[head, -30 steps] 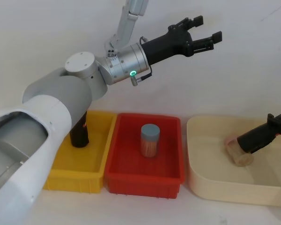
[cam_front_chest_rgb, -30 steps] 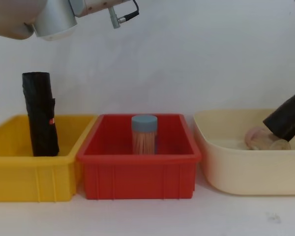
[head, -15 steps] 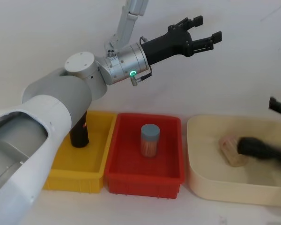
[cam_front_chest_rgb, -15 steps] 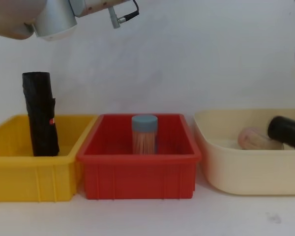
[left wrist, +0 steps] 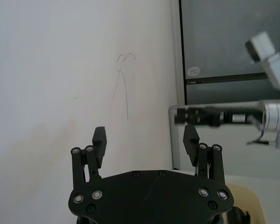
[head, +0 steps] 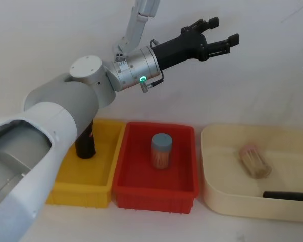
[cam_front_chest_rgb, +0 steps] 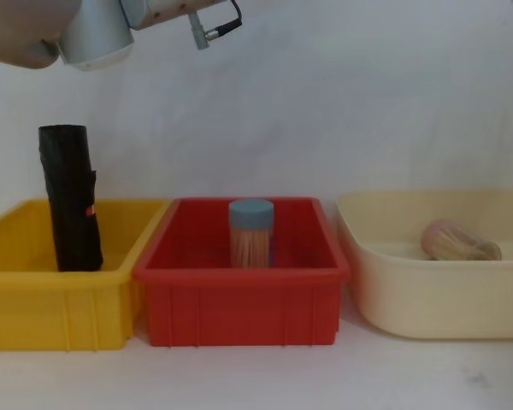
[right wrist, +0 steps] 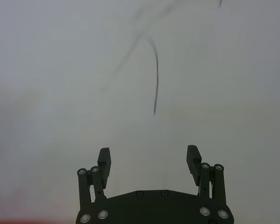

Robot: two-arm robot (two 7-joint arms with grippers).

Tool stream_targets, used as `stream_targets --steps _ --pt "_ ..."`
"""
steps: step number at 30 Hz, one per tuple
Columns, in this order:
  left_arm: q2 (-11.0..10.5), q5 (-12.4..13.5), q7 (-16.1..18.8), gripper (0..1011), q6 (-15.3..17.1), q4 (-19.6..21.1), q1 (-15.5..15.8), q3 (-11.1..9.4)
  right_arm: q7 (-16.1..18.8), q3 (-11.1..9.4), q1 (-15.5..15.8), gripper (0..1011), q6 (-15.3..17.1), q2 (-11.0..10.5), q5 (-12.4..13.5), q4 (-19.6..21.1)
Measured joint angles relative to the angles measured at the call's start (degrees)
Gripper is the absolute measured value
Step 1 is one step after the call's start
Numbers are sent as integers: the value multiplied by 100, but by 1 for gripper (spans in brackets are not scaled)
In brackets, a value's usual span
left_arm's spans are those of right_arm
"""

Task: Pick up the garbage bag with the one hand and transfer it to the other hand.

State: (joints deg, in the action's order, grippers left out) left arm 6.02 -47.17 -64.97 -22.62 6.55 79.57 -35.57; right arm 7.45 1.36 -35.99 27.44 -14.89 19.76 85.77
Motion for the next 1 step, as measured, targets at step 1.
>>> stream_targets --steps 1 --pt "0 0 0 1000 0 0 0 0 -17 -27 -17 999 -19 22 31 29"
